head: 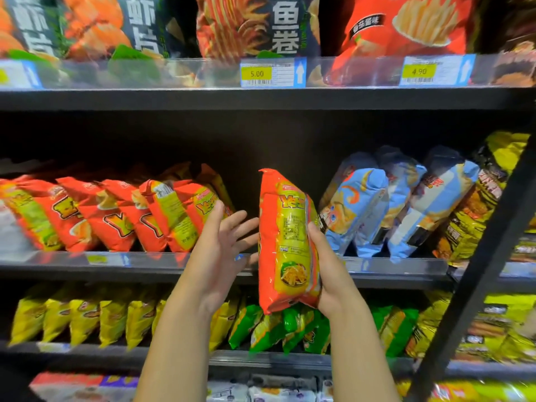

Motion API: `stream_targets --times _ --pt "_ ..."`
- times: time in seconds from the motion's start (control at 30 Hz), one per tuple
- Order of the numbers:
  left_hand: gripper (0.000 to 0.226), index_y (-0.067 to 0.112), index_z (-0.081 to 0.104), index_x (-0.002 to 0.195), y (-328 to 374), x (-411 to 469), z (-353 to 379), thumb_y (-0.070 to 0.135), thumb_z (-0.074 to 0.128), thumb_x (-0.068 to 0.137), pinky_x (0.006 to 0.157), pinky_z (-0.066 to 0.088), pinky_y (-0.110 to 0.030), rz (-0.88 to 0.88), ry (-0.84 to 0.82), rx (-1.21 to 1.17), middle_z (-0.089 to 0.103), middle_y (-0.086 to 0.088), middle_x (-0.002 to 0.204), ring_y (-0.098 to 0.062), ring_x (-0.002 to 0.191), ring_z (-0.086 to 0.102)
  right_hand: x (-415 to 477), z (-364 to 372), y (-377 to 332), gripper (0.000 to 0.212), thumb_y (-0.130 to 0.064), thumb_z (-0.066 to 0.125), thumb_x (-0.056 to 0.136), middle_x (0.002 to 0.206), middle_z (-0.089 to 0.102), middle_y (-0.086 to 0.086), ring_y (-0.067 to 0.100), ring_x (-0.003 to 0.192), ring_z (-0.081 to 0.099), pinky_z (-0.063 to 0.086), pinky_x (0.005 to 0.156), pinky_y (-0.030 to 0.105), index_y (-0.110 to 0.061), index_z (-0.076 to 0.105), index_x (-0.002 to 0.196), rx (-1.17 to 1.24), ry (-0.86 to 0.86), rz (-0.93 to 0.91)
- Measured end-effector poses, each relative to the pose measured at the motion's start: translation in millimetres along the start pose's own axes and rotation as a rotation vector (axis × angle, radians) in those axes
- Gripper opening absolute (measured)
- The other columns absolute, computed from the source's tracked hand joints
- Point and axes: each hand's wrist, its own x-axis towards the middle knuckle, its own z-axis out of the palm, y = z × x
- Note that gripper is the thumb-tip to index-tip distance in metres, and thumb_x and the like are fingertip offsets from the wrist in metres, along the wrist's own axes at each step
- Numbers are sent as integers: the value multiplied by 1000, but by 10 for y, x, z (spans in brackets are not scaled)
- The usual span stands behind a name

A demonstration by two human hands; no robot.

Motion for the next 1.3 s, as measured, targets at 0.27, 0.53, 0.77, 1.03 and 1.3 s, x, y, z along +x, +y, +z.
stream_targets --times 0.27,0.53,0.77,1.03,1.3 --pt "56 48 65 132 -56 -32 161 80 61 87 104 55 -49 -14 -51 303 73 17 125 -9 116 70 -83 175 -38 62 -77 68 80 115 78 -13 10 107 75 58 99 42 -38 68 128 -452 101 -185" --pt "55 35 71 125 -248 -34 139 75 62 88 94 58 -46 -76 106 153 80 2 115 -22 104 78 -193 17 -217 75 -83 35 85 108 81 1 20 102 78 60 95 48 -29 67 127 -413 45 -115" --pt "64 20 70 131 -381 -37 119 68 58 91 92 57 -48 -192 5 -178 78 -16 119 -31 101 78 -268 -64 -275 89 -84 37 80 103 80 7 20 86 77 59 77 42 -16 64 132 -323 17 -164" --pt "50 39 62 131 -435 -11 172 64 67 88 105 55 -50 154 35 277 76 12 123 -12 116 72 -330 0 -229 57 -62 65 90 120 78 -3 17 111 75 56 105 50 -27 64 134 -504 -79 -203" --pt "72 32 58 128 -479 -4 -118 28 96 67 98 58 -33 286 -104 516 77 8 120 -13 115 72 -260 -270 -129 54 -1 88 79 118 77 2 22 114 72 59 99 42 -31 69 120 -599 -114 -475"
